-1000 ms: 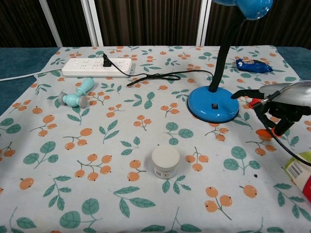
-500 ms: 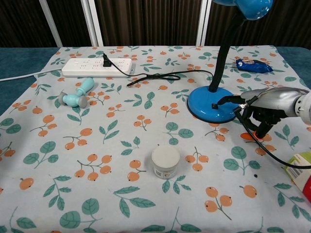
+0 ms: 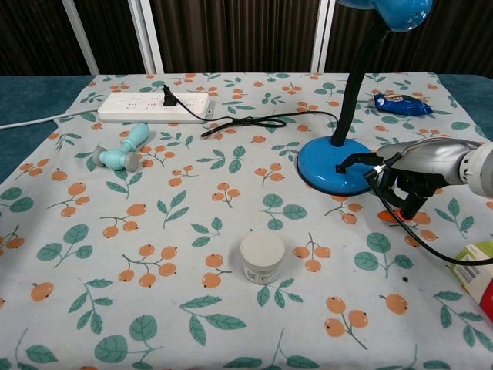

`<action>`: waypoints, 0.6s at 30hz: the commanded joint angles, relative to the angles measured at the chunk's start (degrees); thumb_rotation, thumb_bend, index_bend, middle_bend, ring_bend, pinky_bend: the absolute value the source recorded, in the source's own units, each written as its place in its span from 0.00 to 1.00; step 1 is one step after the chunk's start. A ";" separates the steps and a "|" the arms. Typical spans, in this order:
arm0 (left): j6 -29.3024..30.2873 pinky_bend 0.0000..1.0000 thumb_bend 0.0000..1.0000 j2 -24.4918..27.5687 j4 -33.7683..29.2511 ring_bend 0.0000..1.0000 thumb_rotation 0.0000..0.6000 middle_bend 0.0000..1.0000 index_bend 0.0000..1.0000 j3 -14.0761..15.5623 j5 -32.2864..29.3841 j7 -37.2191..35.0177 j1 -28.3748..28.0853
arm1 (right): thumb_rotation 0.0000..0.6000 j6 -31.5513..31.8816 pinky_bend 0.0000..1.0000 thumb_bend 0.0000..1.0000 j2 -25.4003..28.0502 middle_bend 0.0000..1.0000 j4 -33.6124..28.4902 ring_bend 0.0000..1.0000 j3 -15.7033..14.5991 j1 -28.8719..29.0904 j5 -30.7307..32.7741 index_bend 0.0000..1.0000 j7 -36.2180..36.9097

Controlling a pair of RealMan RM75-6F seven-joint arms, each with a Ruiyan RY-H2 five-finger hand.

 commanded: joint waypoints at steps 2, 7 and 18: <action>0.03 0.09 0.44 0.00 0.03 0.03 1.00 0.04 0.16 0.01 -0.02 0.02 0.02 | 1.00 0.27 0.93 0.41 -0.18 0.76 -0.03 0.92 -0.28 0.45 0.36 0.04 -0.21; 0.06 0.09 0.44 0.01 0.01 0.03 1.00 0.04 0.16 -0.08 -0.14 -0.04 0.01 | 1.00 0.28 0.95 0.41 -0.37 0.76 -0.14 0.92 -0.59 1.02 0.96 0.04 -0.26; 0.13 0.09 0.44 0.00 0.03 0.03 1.00 0.04 0.16 -0.14 -0.14 -0.13 -0.01 | 1.00 -1.37 0.97 0.41 -0.10 0.76 0.31 0.92 -2.18 2.80 3.09 0.04 -1.60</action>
